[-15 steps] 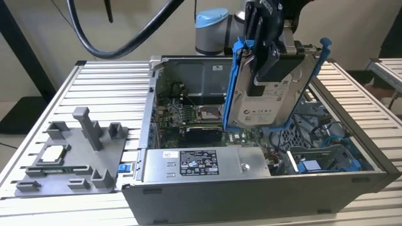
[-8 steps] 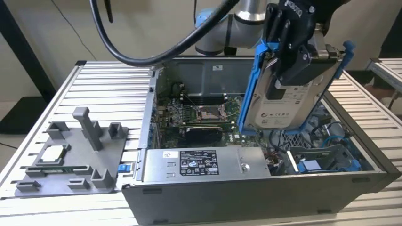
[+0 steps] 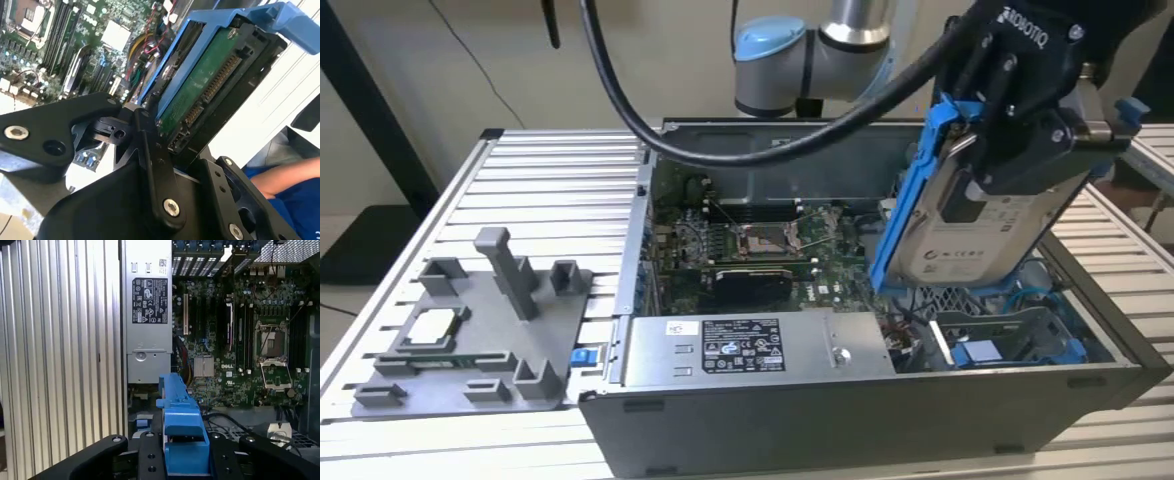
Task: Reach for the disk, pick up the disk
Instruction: 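Pick up the disk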
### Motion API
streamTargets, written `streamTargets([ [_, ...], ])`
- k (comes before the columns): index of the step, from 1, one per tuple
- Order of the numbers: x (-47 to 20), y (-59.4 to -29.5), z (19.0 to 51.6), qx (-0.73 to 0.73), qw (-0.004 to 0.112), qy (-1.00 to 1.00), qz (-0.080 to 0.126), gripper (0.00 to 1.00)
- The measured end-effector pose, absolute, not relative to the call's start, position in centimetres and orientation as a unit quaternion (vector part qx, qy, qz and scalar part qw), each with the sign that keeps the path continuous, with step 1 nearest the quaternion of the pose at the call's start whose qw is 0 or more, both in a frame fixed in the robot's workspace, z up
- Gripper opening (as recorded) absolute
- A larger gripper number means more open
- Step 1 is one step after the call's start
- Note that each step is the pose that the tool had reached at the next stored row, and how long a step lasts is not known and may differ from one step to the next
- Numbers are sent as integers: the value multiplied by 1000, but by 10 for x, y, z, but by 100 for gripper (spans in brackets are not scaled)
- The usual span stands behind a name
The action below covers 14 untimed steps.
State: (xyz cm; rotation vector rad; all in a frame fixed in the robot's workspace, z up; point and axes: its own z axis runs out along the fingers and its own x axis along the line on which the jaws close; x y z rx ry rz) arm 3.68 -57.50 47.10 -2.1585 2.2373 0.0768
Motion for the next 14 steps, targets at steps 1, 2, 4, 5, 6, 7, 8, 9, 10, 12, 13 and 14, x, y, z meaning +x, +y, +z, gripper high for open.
streamTargets([
  [1, 40, -577, 471, -694, 16, 719, 25, 0],
  [2, 44, -579, 471, -694, 16, 719, 25, 0],
  [4, 52, -583, 471, -694, 16, 719, 25, 0],
  [5, 56, -584, 471, -694, 16, 719, 25, 0],
  [6, 61, -586, 471, -694, 16, 719, 25, 0],
  [7, 65, -588, 471, -694, 15, 719, 25, 0],
  [8, 70, -590, 471, -694, 15, 719, 25, 0],
  [9, 74, -591, 471, -694, 15, 719, 25, 0],
  [10, 79, -592, 471, -694, 15, 719, 25, 0],
  [12, 87, -594, 471, -694, 15, 719, 24, 0],
  [13, 91, -594, 471, -694, 14, 719, 24, 0],
  [14, 95, -595, 471, -694, 14, 719, 24, 0],
])
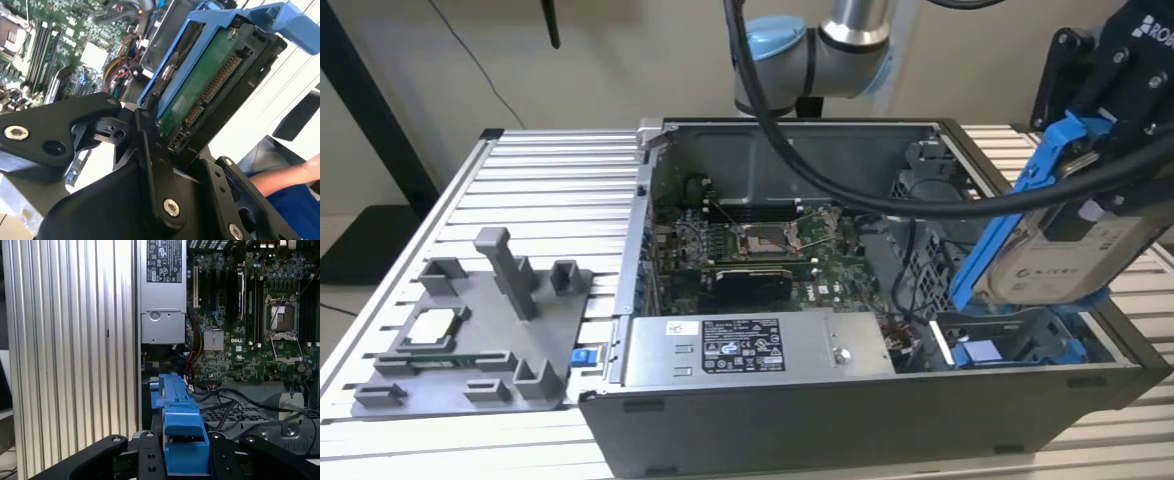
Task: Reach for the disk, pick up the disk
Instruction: 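Pick up the disk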
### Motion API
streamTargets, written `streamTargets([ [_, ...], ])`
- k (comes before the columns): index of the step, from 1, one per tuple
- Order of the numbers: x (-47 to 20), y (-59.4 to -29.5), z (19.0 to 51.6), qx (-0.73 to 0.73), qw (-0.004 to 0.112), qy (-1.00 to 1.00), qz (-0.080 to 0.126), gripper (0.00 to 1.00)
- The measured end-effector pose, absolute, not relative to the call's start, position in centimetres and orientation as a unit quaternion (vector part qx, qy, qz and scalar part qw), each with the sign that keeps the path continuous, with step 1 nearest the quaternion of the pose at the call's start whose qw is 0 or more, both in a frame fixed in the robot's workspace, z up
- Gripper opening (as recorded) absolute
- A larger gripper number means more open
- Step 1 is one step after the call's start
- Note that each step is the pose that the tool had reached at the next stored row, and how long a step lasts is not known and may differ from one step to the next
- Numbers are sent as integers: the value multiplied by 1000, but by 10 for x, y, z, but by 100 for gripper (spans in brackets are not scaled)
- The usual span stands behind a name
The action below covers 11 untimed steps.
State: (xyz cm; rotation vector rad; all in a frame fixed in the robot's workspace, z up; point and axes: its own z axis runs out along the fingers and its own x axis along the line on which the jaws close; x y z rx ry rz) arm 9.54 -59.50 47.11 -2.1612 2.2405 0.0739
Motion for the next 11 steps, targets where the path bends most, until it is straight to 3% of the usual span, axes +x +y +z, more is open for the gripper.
streamTargets([
  [11, 112, -599, 471, -694, 11, 720, 21, 0],
])
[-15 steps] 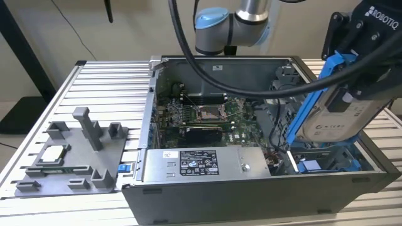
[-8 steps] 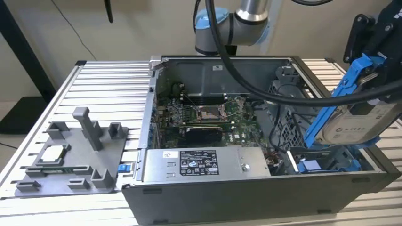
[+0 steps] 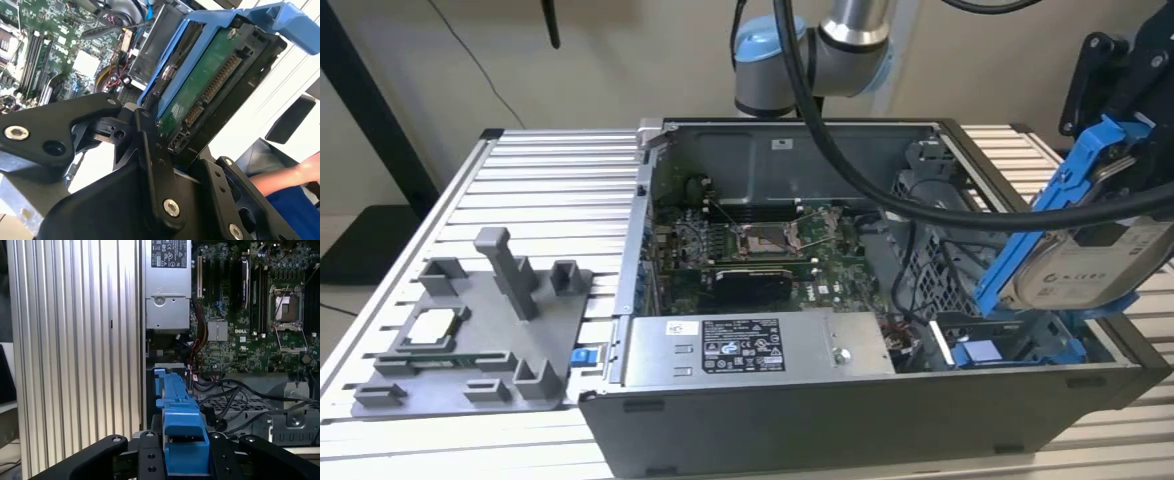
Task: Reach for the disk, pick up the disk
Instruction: 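Pick up the disk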
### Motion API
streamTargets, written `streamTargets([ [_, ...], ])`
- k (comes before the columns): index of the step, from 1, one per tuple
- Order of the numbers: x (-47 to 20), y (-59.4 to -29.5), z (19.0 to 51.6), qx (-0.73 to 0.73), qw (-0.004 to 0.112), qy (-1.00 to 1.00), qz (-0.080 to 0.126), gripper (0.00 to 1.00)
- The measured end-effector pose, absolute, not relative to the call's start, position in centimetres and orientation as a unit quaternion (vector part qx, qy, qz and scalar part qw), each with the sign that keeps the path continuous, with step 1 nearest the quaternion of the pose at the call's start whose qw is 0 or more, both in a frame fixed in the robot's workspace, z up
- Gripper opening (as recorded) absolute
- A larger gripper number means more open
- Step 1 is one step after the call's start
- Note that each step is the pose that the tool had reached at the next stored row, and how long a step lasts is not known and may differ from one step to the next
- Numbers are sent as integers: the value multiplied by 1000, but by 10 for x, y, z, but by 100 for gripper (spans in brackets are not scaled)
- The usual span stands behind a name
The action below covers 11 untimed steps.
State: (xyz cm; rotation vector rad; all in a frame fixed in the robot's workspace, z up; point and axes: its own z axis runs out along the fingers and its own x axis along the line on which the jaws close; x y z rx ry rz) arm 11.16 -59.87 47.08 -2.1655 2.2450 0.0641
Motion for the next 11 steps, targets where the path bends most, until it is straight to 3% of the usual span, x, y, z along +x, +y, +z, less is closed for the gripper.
streamTargets([
  [11, 112, -599, 471, -694, 9, 720, 19, 0],
])
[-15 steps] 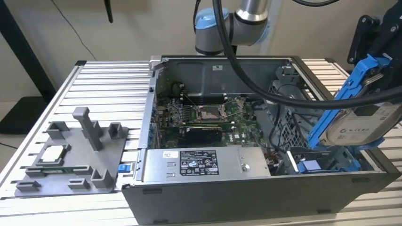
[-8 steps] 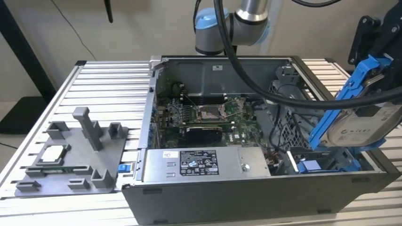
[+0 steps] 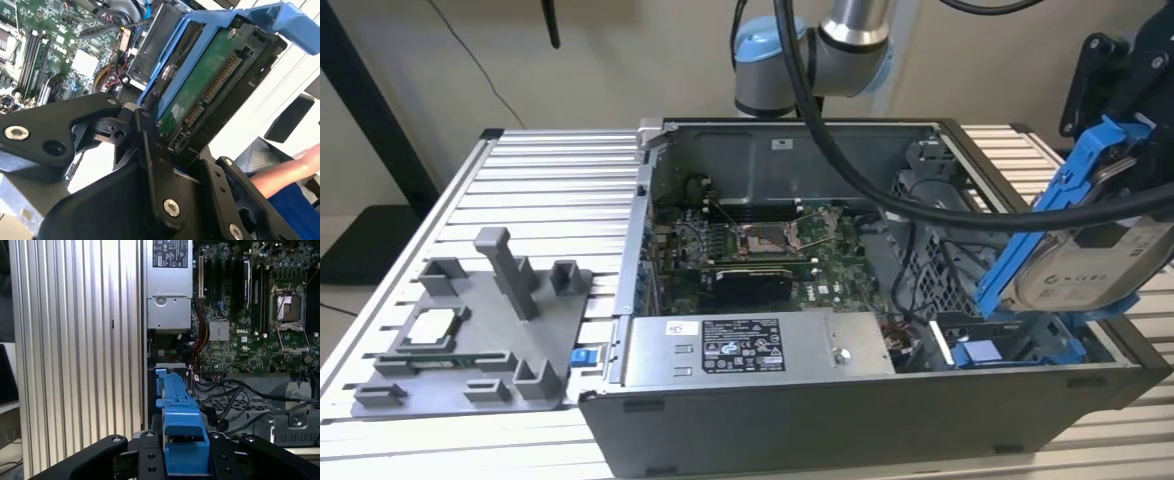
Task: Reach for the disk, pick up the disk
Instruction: 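Pick up the disk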
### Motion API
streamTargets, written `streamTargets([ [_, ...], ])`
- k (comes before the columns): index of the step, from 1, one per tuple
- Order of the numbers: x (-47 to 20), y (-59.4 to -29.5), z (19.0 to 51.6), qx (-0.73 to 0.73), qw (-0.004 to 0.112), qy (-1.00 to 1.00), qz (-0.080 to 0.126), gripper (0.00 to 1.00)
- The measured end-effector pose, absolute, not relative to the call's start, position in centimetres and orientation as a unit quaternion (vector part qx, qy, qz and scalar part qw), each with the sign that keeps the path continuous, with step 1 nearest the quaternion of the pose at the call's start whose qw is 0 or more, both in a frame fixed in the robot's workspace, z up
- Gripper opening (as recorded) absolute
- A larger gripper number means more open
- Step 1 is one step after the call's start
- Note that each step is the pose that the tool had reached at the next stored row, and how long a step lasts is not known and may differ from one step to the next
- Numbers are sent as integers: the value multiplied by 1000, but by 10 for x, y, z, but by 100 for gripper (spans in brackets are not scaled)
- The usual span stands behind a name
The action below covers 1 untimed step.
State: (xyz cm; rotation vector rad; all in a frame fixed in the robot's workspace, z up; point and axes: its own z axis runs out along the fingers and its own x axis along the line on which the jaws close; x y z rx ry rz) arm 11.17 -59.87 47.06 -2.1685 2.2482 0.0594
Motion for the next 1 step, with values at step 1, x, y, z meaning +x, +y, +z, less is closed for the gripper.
streamTargets([
  [1, 112, -599, 471, -694, 9, 720, 19, 0],
])
